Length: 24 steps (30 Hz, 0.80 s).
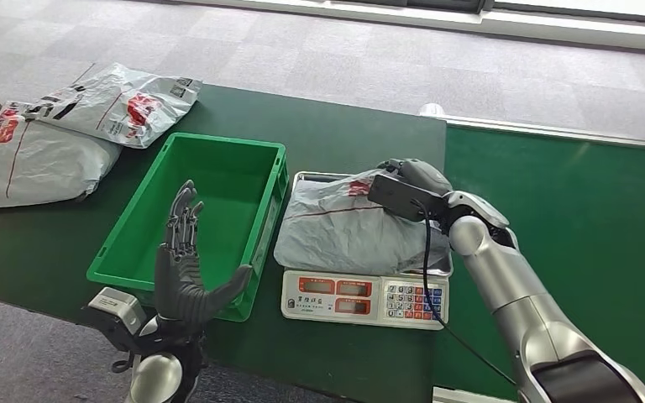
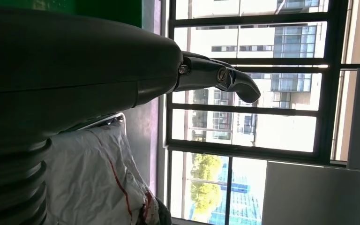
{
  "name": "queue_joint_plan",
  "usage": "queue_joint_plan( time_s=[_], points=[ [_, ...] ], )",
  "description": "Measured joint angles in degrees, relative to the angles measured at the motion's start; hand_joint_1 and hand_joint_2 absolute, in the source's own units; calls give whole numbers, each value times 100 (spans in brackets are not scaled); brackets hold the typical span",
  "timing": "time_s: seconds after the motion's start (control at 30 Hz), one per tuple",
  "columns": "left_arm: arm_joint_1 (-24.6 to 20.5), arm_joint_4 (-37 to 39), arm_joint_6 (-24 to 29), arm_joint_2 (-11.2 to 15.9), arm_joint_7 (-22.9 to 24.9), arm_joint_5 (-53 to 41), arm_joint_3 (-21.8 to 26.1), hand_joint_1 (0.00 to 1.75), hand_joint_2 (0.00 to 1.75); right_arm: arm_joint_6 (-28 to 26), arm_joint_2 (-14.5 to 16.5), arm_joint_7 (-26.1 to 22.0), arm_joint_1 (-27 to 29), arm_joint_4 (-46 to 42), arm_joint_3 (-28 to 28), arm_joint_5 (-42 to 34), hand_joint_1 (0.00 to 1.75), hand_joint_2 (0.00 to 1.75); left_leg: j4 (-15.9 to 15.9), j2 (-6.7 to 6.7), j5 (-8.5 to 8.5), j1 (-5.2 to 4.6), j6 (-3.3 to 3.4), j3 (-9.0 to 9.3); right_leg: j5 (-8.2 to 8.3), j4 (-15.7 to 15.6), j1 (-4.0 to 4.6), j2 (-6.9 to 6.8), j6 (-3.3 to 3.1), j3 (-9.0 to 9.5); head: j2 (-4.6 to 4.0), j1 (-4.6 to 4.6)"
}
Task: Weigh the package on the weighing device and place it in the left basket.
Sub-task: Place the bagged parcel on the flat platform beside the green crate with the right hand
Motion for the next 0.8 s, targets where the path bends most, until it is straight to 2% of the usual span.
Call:
queue_joint_plan(
  time_s=[0.57,0.8],
  points=[
    [5,2,-8,0,22,-68,0,0,175,-216,-52,17,152,57,0,89,0,175,0,4,0,0,0,1,0,0,-1,5,0,-1,0,0],
    [149,-68,-53,4,136,-130,23,0,175,-632,-128,154,479,-369,-138,169,0,175,0,3,-1,-1,0,-2,-1,0,-1,4,0,-3,0,0]
  ],
)
